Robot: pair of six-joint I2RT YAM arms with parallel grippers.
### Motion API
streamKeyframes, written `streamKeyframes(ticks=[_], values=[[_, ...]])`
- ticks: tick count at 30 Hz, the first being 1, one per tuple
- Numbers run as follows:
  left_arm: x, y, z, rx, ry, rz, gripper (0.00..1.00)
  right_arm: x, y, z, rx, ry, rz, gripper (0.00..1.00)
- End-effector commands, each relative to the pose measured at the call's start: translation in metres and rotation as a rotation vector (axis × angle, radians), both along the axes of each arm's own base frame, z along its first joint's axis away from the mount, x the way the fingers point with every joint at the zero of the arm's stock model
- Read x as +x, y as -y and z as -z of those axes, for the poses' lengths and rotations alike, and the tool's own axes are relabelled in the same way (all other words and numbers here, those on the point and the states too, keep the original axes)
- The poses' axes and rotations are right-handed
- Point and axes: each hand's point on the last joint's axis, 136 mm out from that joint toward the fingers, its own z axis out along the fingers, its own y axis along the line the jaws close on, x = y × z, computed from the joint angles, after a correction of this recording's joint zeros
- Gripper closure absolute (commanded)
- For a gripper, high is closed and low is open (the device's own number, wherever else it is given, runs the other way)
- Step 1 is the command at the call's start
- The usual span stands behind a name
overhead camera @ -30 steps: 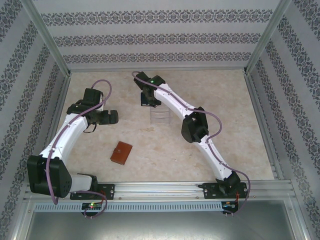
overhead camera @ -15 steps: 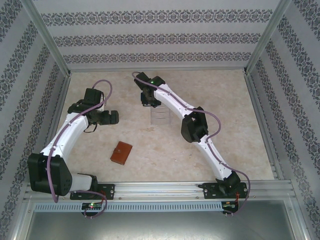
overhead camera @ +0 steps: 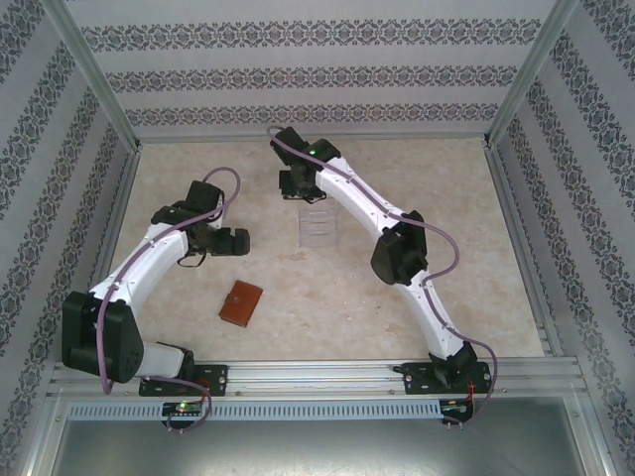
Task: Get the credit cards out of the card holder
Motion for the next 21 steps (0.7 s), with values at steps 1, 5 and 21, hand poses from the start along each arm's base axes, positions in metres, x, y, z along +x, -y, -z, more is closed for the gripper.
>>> streamKeyframes(ticks=[1, 5, 21], values=[[-0.034, 0.0, 0.023, 0.011, -0.121, -0.052, 0.0, -0.008, -0.001, -0.028, 0.072, 0.017, -0.045, 0.71], [-0.059, 0.006, 0.046, 0.002, -0.185, -0.111, 0.0, -0.016, 0.003, -0.037, 0.092, 0.027, -0.062, 0.67], [-0.099, 0.054, 0.095, -0.073, -0.33, 0.0, 0.0, -0.039, 0.023, -0.026, 0.105, -0.023, -0.089, 0.58]])
